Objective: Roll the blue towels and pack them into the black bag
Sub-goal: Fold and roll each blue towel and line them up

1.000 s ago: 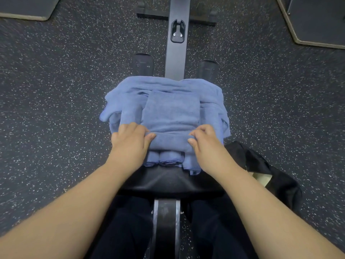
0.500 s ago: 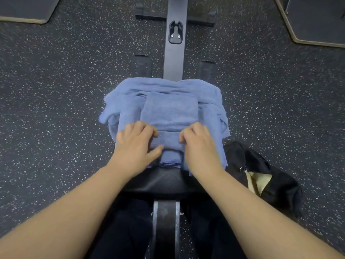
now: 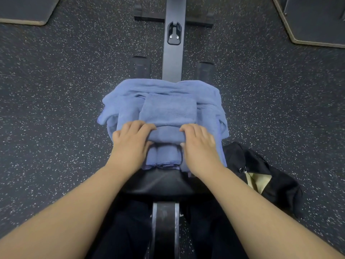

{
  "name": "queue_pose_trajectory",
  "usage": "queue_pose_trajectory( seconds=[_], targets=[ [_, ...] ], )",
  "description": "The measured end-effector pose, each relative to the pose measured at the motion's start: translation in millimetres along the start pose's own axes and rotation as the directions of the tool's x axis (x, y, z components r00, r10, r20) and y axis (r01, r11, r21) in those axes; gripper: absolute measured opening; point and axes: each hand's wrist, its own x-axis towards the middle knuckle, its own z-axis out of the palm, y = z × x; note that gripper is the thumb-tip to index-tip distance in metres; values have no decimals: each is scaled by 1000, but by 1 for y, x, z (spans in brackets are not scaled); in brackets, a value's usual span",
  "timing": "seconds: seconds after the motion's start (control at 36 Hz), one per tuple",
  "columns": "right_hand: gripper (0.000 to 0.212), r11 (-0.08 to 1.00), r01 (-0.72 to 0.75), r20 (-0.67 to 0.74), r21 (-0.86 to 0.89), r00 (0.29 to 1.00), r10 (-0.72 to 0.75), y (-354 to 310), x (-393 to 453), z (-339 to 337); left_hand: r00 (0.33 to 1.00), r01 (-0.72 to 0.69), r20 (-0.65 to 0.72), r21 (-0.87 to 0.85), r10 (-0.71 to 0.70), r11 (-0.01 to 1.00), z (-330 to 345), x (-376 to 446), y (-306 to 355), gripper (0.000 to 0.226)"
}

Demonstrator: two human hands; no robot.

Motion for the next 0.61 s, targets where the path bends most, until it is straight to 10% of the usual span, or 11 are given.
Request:
queue_pose_trajectory(
  seconds=[0.33, 0.61],
  targets=[
    [33, 983, -74, 156, 167, 987, 48, 6, 8, -23, 985, 170, 24, -343, -172, 924, -11, 5, 8, 41],
    [25, 967, -143, 264, 210, 961, 84, 11, 5, -27, 976, 212, 117, -283, -185, 936, -15, 5, 12, 37]
  ],
)
